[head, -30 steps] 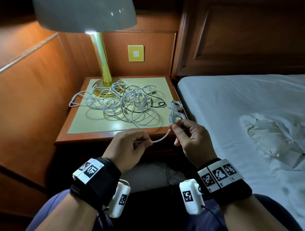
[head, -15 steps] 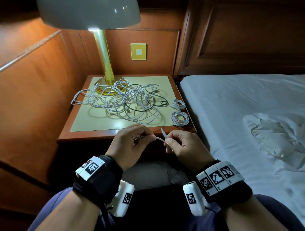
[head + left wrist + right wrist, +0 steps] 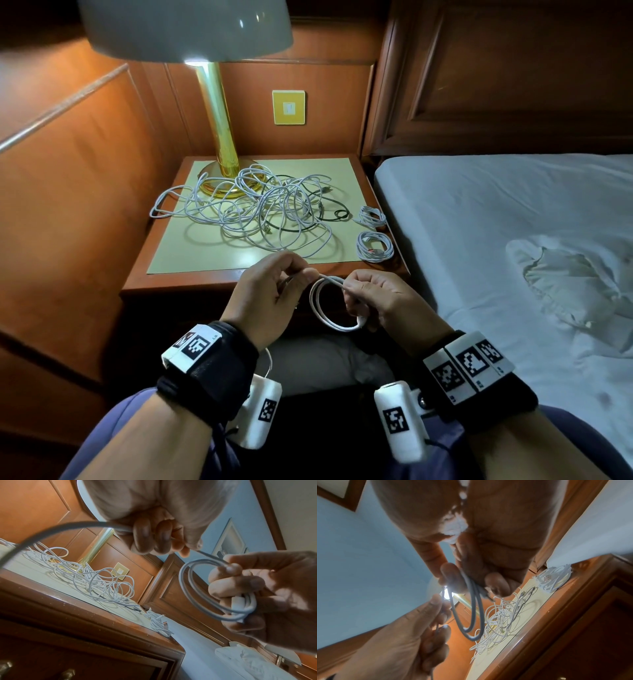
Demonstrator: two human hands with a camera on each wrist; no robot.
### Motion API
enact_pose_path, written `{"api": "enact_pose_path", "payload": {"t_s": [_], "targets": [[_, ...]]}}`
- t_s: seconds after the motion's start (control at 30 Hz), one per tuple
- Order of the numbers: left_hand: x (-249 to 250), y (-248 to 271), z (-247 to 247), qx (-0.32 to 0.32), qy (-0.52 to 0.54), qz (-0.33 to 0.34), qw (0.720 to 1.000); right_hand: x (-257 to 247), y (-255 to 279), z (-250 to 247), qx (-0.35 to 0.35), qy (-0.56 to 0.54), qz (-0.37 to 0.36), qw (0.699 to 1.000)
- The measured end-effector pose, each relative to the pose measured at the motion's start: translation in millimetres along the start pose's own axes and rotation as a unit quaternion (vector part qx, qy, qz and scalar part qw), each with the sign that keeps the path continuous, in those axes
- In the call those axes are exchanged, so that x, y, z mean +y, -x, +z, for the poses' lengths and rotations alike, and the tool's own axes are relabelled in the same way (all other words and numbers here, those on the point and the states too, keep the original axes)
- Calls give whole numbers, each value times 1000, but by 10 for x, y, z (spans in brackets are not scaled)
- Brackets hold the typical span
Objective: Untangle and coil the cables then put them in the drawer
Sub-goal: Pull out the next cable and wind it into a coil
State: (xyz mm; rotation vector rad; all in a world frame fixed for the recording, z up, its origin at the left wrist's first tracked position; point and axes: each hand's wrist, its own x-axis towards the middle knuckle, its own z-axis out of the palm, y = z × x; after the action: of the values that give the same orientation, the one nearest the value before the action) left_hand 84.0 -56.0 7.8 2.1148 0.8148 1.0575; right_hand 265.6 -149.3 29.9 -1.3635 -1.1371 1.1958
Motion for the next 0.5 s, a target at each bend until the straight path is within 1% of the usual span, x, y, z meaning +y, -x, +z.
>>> {"api": "enact_pose_path", "payload": {"t_s": [0.07,0.13,0.2,0.27,0.4,0.5], "targets": [[-13,4,15,-14,3,-3,1000,-31,15,-11,-5,-24,9,1000],[-17,2,22,-13,-3,3,1000,-56,28,-14,-11,-40,12,999],[-11,-7,16,-5,-6,19,1000,-58,36,-2,-12,-59,13,998],[10,-8,15,-16,-8,37,999,-59,43,8,-9,-87,13,996],[63,46,64,-60,-6,19,998,-78,45,22,2,-129,14,992],[56,40,73,-66,2,8,998,-86,54,56,-16,-145,41,988]]}}
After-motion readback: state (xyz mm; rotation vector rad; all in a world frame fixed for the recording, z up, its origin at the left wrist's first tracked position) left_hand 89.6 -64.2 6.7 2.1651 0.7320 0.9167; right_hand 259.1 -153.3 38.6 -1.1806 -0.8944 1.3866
